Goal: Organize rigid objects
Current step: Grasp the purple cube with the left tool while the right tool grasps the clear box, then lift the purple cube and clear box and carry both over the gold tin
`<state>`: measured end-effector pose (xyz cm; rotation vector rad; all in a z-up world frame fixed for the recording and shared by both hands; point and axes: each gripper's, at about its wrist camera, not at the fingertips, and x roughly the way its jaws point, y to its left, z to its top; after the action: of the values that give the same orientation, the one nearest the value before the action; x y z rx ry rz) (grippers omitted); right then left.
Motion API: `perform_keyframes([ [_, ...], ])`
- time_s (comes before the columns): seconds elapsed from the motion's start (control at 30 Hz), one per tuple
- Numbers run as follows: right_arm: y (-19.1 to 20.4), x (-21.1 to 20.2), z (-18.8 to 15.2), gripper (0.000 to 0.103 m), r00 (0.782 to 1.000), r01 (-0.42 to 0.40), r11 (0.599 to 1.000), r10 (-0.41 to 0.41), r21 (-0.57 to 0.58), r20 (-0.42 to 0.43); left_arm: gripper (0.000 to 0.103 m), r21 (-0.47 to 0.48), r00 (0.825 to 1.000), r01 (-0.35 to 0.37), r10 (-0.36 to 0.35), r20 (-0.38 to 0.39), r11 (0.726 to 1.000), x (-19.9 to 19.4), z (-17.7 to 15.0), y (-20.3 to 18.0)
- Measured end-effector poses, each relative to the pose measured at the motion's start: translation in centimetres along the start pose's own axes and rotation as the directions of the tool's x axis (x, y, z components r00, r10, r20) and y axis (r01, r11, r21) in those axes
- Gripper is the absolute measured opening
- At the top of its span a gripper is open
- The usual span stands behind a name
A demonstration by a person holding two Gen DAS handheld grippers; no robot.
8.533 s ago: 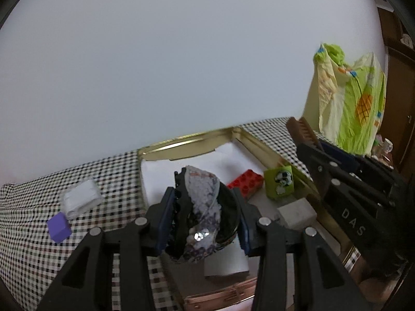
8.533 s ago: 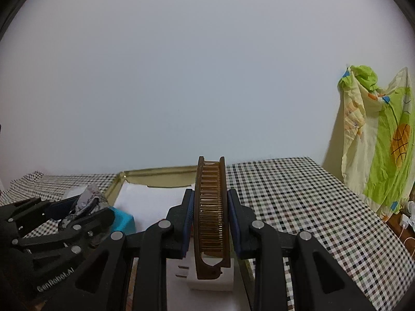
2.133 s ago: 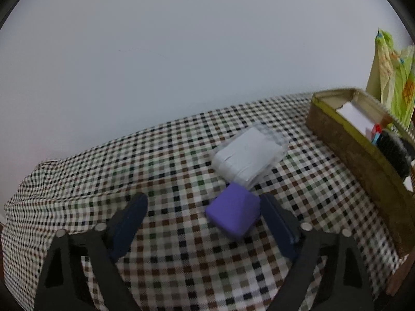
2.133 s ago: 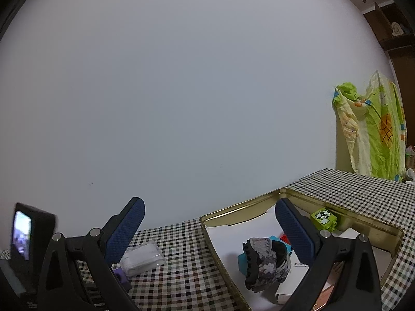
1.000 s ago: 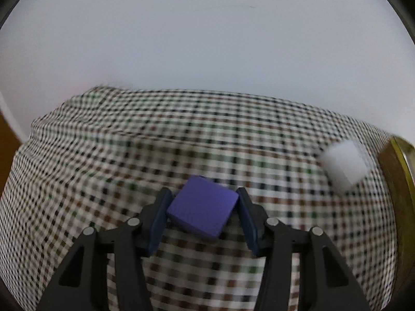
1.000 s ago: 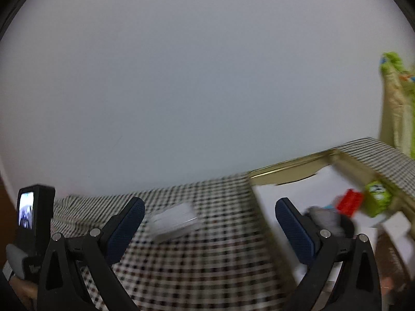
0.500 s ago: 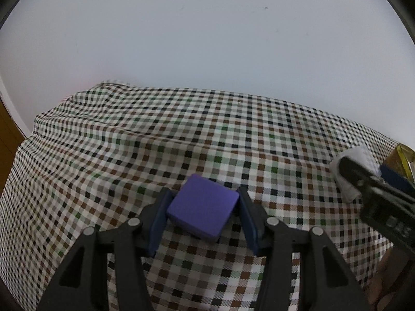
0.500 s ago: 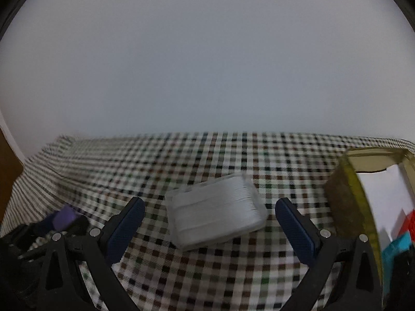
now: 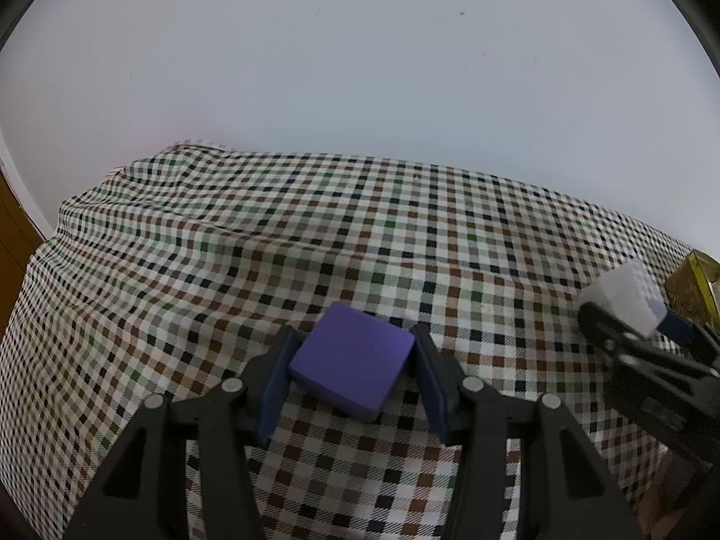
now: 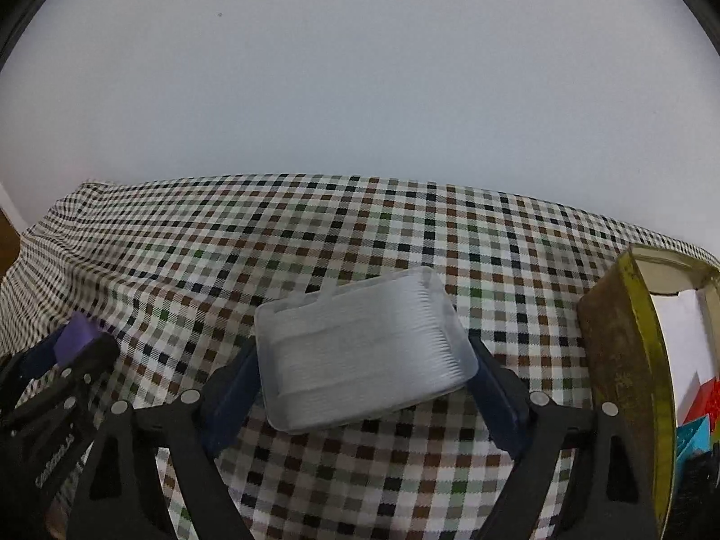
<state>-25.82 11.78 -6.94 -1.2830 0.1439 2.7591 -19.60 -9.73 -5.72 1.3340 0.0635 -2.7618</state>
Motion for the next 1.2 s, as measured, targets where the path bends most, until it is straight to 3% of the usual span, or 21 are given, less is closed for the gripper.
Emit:
perform_keyframes([
  [0.1,-0.4,-3.0,-1.3,0.088,0.991,-0.084,0.996,0.08,0.035,0.107,0.051,0.001,1.0,0.002,-0.002,0.001,1.0,0.4,0.2,0.2],
  [0.23,-2.1,-7.2,-3.0,0.088,0.954,-0.187,0.977,0.156,0.101,0.257,0.051,-0.03,0.999,0.021,-0.02,0.028,0.999,0.1,0.1,0.6],
  [0.43,-3.8,-10.8,-4.5,0.088,0.916,-0.175,0.978,0.12,0.111,0.382,0.051,-0.005,0.988,0.031,-0.029,0.152,1.0,-2.2,-0.3,-1.0],
  [0.53,-4.3,-12.2,-5.2,0.088,0.899,-0.127,0.988,0.075,0.093,0.432,0.051,0.009,0.975,0.054,-0.054,0.216,0.999,-3.5,-0.7,-2.0],
  [0.6,-5.2,-13.1,-5.7,0.088,0.881,-0.139,0.986,0.082,0.089,0.465,0.051,0.011,0.965,0.073,-0.074,0.253,0.997,-4.3,-1.2,-2.3],
  [0.73,-5.5,-15.0,-6.8,0.088,0.848,-0.18,0.98,0.114,0.08,0.518,0.051,0.02,0.945,0.094,-0.096,0.313,0.995,-5.9,-2.1,-3.2],
  [0.8,-5.7,-15.4,-6.7,0.088,0.841,-0.193,0.978,0.123,0.081,0.526,0.051,0.025,0.934,0.103,-0.105,0.342,0.994,-6.8,-2.5,-3.5],
  [1.0,-7.3,-16.9,-7.8,0.088,0.828,-0.192,0.977,0.11,0.094,0.549,0.051,0.045,0.903,0.122,-0.129,0.41,0.992,-9.8,-4.1,-5.7],
  [1.2,-9.2,-17.9,-7.9,0.088,0.827,-0.185,0.975,0.087,0.123,0.555,0.051,0.09,0.89,0.118,-0.146,0.432,0.989,-11.0,-5.4,-8.1],
])
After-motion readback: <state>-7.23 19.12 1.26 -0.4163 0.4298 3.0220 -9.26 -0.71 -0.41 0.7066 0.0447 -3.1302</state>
